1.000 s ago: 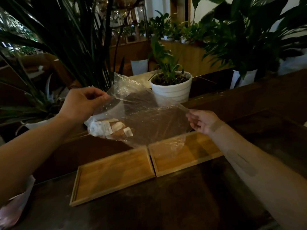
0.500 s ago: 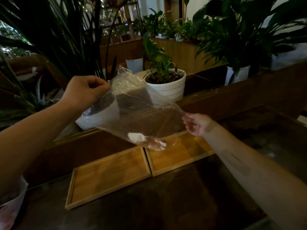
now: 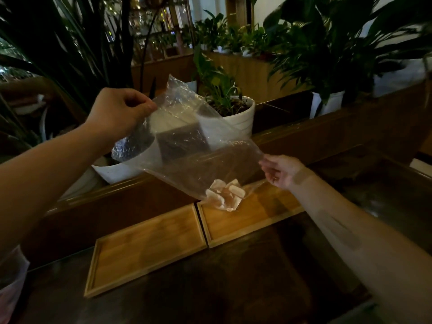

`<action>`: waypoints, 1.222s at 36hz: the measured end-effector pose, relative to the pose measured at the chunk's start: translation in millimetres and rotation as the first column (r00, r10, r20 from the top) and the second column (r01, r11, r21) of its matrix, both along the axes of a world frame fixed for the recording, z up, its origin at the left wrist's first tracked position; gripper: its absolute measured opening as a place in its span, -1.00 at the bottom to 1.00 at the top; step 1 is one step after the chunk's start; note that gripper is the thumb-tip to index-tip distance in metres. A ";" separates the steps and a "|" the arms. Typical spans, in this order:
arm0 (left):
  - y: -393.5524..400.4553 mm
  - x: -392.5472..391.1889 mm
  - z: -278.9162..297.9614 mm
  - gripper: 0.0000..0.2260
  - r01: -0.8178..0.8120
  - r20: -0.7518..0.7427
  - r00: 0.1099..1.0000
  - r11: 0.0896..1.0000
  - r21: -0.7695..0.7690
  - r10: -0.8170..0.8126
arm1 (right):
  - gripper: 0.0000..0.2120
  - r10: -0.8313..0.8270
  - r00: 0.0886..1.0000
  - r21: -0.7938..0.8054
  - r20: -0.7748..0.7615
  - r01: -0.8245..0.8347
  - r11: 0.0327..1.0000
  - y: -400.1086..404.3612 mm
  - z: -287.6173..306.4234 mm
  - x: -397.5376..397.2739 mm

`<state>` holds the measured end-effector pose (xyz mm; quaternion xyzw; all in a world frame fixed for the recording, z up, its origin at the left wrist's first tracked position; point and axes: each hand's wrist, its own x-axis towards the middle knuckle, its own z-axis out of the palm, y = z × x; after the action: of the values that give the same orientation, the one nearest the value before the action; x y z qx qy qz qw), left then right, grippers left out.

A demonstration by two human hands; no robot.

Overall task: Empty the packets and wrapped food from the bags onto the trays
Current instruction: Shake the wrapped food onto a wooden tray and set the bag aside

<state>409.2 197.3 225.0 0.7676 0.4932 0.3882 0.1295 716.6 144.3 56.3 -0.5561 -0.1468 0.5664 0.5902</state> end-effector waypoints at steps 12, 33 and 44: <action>8.7 0.0 1.7 -0.87 -0.034 0.046 0.998 0.999 0.036 0.032 | -0.89 -0.079 0.994 0.079 0.073 0.073 0.994 -5.7 12.7 3.4; 6.2 -14.0 19.4 -0.92 -0.084 0.159 0.985 0.993 0.088 0.069 | -0.92 -0.106 0.990 0.215 0.094 0.084 0.973 -4.1 45.0 -7.3; 1.7 -29.5 5.7 -0.91 -0.054 0.249 0.968 0.996 0.068 0.036 | -0.87 -0.135 0.988 0.267 0.082 0.108 0.958 -16.6 52.8 -13.9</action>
<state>379.8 199.0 230.6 0.7060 0.4756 0.5021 0.1524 702.7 127.7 109.1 -0.5086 -0.2150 0.4764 0.6842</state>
